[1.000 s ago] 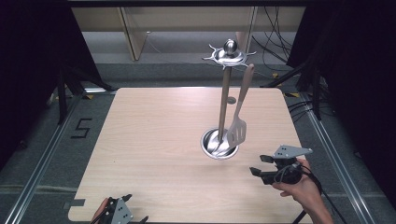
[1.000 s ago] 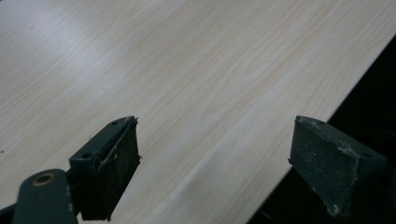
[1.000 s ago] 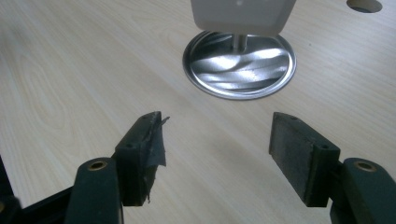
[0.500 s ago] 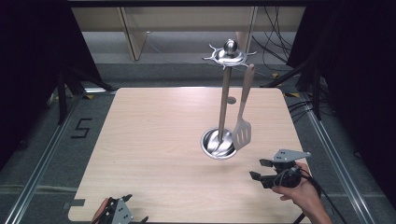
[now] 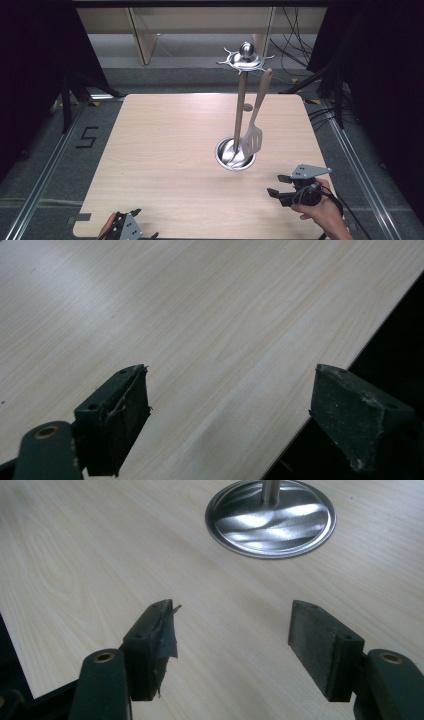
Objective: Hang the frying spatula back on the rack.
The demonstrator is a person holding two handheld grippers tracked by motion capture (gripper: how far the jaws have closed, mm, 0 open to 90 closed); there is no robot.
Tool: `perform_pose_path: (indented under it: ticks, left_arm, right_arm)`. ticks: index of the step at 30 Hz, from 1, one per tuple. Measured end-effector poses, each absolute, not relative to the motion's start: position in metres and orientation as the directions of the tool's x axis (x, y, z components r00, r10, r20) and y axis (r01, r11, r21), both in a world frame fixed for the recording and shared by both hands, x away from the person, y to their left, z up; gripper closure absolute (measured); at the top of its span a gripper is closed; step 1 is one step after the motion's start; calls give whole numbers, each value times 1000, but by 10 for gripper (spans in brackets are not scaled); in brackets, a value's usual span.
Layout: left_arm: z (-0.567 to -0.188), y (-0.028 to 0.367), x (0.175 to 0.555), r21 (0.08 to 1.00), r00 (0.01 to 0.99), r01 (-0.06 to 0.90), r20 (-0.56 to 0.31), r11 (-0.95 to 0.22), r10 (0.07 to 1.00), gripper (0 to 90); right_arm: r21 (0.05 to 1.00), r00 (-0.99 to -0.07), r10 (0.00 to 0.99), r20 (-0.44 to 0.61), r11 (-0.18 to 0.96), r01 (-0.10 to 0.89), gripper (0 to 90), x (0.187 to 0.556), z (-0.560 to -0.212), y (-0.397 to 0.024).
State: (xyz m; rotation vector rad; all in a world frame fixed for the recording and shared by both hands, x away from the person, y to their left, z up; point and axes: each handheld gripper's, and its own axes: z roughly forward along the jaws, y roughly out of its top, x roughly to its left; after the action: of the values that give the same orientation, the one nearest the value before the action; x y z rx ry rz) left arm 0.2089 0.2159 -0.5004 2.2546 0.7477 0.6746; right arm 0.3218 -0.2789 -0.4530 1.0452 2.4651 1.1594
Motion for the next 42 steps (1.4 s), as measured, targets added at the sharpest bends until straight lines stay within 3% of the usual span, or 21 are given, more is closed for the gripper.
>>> perform_pose_path:
  ticks: [20, 42]
  left_arm:
    - [-501, 215, 209, 719, 706, 324, 249, -615, 663, 150]
    - [-502, 214, 208, 724, 700, 326, 247, -608, 670, 150]
  right_arm:
    - [750, -712, 689, 138, 397, 529, 325, 298, -472, -284]
    - [753, -702, 705, 103, 406, 518, 322, 283, -482, -292]
